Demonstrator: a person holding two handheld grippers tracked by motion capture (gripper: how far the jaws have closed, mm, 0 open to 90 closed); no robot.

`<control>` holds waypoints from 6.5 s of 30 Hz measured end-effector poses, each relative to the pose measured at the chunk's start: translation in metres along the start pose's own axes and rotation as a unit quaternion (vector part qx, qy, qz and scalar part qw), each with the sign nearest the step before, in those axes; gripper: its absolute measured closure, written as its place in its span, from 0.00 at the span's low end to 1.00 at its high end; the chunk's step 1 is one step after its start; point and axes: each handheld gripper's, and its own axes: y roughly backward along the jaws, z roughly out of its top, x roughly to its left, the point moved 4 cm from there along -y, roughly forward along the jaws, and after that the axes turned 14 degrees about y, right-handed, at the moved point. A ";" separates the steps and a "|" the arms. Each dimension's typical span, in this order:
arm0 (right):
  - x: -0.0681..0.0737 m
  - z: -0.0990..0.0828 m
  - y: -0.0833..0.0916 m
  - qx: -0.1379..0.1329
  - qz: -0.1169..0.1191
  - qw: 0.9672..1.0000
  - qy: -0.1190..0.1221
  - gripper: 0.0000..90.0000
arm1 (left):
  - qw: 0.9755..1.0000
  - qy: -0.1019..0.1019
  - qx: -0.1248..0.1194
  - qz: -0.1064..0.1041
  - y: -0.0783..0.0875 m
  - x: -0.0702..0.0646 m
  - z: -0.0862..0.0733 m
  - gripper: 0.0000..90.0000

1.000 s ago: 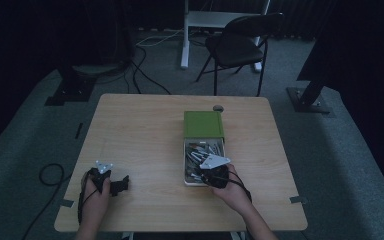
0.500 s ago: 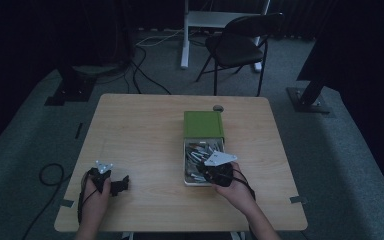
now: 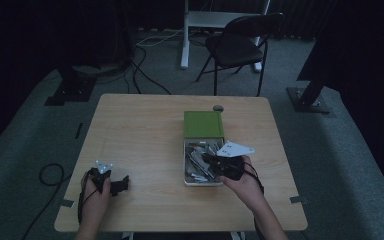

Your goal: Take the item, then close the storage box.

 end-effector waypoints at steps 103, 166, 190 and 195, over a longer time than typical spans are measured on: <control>-0.071 -0.175 0.029 0.146 -0.113 0.977 -0.109 0.80 | 1.000 0.002 0.001 0.002 0.000 0.000 0.000 0.02; -0.025 -0.133 0.035 0.006 0.020 0.998 -0.065 0.14 | 0.977 -0.138 -0.001 -0.160 0.022 -0.090 -0.005 0.02; -0.036 -0.110 0.037 -0.031 0.008 0.997 -0.071 0.14 | 0.948 -0.198 -0.034 -0.248 0.026 -0.163 0.012 0.02; -0.036 -0.108 0.031 -0.027 0.010 0.997 -0.071 0.14 | 0.945 -0.193 -0.042 -0.262 0.024 -0.173 0.018 0.02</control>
